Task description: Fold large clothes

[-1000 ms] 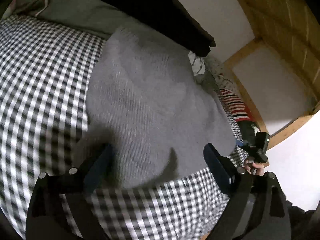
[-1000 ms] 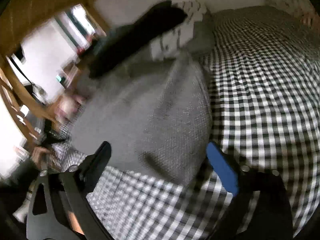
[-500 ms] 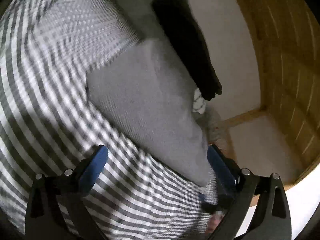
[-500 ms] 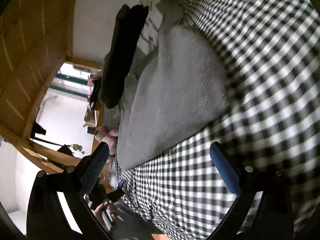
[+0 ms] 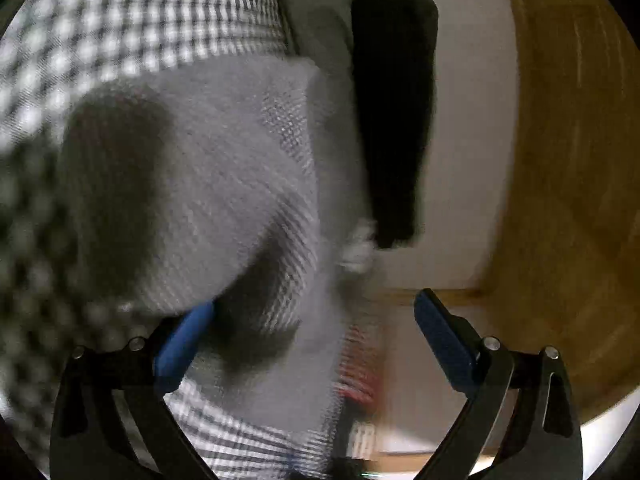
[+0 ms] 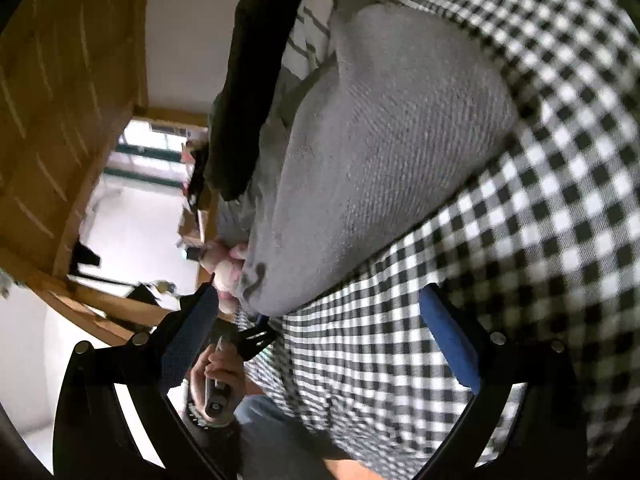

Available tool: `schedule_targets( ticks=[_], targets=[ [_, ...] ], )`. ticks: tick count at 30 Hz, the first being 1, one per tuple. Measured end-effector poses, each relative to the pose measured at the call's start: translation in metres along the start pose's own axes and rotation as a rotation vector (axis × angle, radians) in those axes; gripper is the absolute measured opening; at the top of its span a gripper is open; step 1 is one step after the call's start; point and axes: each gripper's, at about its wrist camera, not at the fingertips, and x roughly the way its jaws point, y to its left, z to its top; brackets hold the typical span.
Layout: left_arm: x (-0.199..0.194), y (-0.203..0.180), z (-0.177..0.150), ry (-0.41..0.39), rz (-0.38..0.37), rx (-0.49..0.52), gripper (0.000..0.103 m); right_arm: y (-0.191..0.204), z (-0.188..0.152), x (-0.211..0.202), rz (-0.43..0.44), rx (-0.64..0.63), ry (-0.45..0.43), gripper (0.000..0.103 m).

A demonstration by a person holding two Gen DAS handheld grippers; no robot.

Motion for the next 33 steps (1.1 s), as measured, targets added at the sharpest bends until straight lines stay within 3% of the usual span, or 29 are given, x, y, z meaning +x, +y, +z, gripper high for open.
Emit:
schedule_targets(
  ticks=[1,2,7,12,13,14,19,24,28,30,33],
  targets=[
    [0.0,0.001,0.004,0.001,0.035,-0.006,0.038,-0.002,0.0,0.001,0.009,0.023,-0.001,0.1],
    [0.0,0.004,0.006,0.002,0.056,-0.021,0.021,-0.005,0.002,0.001,0.026,0.056,-0.009,0.1],
    [-0.004,0.01,0.007,0.013,0.03,-0.028,0.02,-0.011,0.025,0.013,0.035,0.124,-0.056,0.1],
    [-0.004,0.0,0.006,0.014,0.023,0.004,0.02,-0.008,0.059,0.036,0.074,0.163,-0.18,0.099],
    [-0.004,-0.002,0.007,0.014,0.029,0.01,0.019,-0.006,0.062,0.038,0.064,0.147,-0.2,0.08],
    [-0.006,-0.004,0.006,0.011,0.039,0.023,0.019,-0.006,0.063,0.039,0.015,0.142,-0.218,0.033],
    [-0.016,0.003,0.011,-0.005,0.08,0.065,0.014,-0.02,0.041,0.017,0.071,0.182,-0.31,0.02],
    [-0.028,0.005,-0.003,0.015,0.11,0.08,0.012,-0.029,0.013,-0.023,0.124,0.24,-0.353,0.012],
    [-0.048,0.013,-0.025,0.035,0.154,0.079,0.012,-0.038,-0.006,-0.071,0.156,0.264,-0.408,0.004],
    [-0.058,0.017,-0.034,0.057,0.179,0.078,0.012,-0.041,-0.008,-0.109,0.16,0.244,-0.485,0.0],
    [-0.059,0.027,-0.04,0.087,0.2,0.088,0.012,-0.054,-0.002,-0.125,0.129,0.259,-0.426,0.004]
  ],
)
